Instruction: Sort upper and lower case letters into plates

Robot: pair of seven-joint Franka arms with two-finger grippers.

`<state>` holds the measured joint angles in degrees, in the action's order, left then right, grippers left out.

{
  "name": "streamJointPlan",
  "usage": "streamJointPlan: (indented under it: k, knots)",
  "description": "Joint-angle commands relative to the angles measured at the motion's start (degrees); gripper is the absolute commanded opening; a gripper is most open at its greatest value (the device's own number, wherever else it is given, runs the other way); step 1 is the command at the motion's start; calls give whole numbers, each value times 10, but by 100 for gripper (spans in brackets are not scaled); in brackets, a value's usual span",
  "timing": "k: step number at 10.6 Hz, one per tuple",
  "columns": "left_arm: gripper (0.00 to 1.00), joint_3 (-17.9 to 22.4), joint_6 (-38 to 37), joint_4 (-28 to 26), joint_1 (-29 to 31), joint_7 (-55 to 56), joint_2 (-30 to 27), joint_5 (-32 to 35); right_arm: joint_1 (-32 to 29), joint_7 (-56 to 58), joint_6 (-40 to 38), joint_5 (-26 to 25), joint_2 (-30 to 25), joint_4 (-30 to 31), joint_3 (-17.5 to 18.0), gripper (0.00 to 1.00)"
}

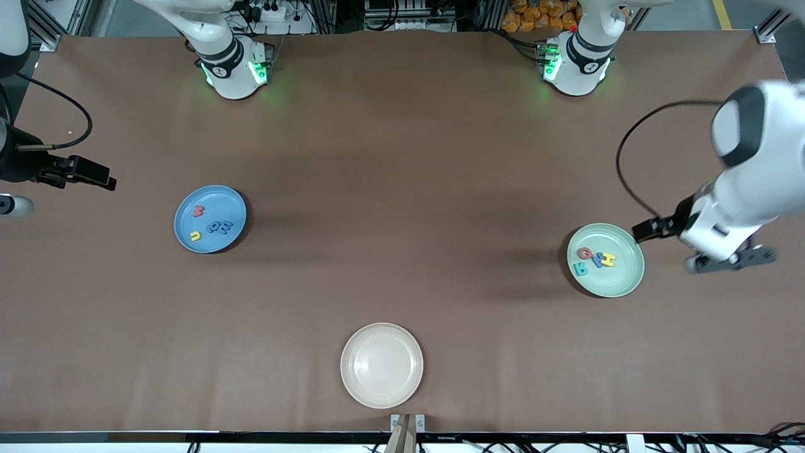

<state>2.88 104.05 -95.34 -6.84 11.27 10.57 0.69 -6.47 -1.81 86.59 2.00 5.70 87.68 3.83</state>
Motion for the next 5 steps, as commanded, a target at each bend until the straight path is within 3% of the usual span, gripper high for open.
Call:
streamJointPlan:
  k: [1,3,5]
  knots:
    - [100,-9,-63,4,5,-10,-67,16,-5,5,-9,-9,5,-13,6,100]
    - [100,-26,-142,62,6,-36,-81,16,-4,4,-9,-9,5,-13,6,100]
    - [100,-29,-160,88,5,-57,-97,17,-3,1,-9,-9,5,-13,6,100]
